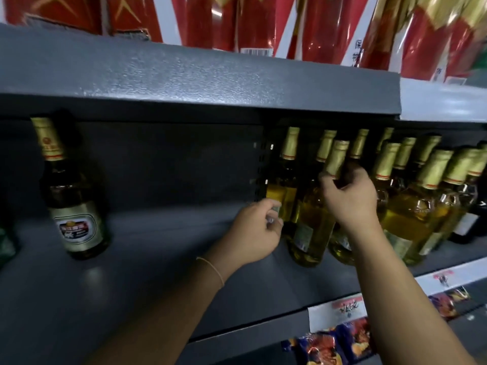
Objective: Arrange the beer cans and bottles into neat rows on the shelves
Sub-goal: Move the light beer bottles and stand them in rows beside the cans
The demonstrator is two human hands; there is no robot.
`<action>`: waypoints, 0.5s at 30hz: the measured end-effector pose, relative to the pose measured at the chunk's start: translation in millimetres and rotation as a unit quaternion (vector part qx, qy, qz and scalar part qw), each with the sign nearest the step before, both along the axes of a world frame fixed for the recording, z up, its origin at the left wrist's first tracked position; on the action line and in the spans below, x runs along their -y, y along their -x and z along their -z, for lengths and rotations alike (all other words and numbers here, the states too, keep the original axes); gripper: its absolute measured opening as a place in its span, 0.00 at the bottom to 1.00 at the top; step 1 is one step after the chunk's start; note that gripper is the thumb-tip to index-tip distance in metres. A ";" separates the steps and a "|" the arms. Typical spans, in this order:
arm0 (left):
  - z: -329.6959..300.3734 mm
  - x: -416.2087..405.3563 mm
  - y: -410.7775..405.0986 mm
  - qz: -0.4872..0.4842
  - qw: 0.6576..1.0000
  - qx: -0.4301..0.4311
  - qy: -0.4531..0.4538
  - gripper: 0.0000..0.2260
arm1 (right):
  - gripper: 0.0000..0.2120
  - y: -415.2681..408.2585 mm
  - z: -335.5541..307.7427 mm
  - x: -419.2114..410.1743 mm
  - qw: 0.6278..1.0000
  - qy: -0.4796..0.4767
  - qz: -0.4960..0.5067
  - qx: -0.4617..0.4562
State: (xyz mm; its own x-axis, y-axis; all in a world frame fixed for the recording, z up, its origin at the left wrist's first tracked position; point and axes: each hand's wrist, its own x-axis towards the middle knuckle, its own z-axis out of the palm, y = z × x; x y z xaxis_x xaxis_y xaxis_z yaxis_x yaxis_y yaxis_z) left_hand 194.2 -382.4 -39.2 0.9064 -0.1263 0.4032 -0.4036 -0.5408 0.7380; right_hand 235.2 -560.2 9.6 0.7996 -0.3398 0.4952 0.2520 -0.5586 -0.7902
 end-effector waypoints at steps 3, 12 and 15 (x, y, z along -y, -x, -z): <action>6.6 4.3 1.4 0.001 1.000 -0.005 0.005 0.16 | 0.23 -6.7 7.5 1.5 0.999 0.005 -0.030 -0.030; 13.1 -24.2 13.4 -0.031 0.999 -0.032 0.009 0.17 | 0.22 17.1 11.7 -33.5 0.995 -0.029 -0.081 0.057; 6.1 -45.6 19.5 -0.046 0.997 -0.047 0.026 0.19 | 0.18 27.3 0.3 -63.4 0.989 -0.053 -0.124 0.061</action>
